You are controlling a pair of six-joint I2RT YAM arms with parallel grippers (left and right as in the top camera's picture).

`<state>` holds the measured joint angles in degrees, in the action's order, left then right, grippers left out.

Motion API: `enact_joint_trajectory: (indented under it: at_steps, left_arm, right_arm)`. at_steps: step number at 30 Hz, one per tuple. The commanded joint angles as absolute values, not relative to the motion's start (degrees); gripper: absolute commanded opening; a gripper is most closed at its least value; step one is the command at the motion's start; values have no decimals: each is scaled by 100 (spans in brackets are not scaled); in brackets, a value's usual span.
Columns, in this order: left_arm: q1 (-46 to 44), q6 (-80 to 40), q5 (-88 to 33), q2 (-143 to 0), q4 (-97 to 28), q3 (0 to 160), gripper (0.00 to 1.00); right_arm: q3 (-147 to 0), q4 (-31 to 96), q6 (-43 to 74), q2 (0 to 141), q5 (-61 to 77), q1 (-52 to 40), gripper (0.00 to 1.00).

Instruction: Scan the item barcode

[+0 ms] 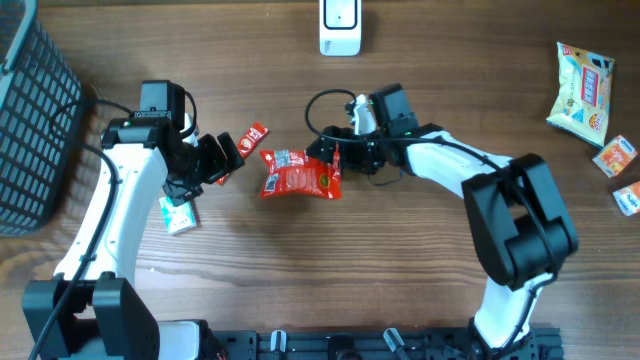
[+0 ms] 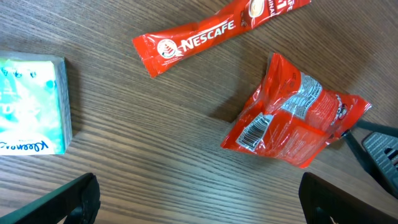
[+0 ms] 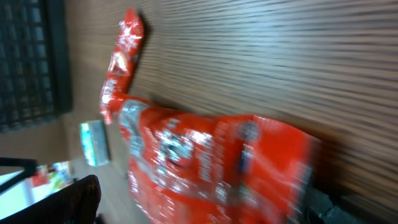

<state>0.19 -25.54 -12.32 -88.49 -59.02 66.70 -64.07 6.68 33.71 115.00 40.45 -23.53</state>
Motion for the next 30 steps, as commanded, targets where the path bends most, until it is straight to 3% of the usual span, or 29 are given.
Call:
enact_joint_trajectory:
  at_steps: [1,5,7,14,16,19,30]
  left_arm:
    - [54,-2438,-1299,-8840,-5948,6615,100]
    - [54,-2438,-1299,-8840,-5935,6615,100]
    - [54,-2438,-1299,-8840,-5916,6615,100]
    - [54,-2438,-1299,-8840,-5920,6615,100]
    - [54,-2438,-1302,-8840,-5918,6615,100]
    - [54,-2438,-1302,-8840,-5920,6615,100]
    - [56,-2438,-1302,-8840,-6014,6615,100]
  right_arm:
    - [-6233,725,3911,12230,4104,-2569,99]
    - [-6233,707,3942,12333,4191,-2635,92]
    - [-6233,709,3942,12333,4193,-2696,78]
    - [-6233,867,3970,12333,4132,-2891,47]
    - [-6233,888,4071,12333,4056,-2926,34]
    - [-6235,880,4071,12333,4034,-2923,6]
    - [-6536,978,3826,11813,3260,-2724,4]
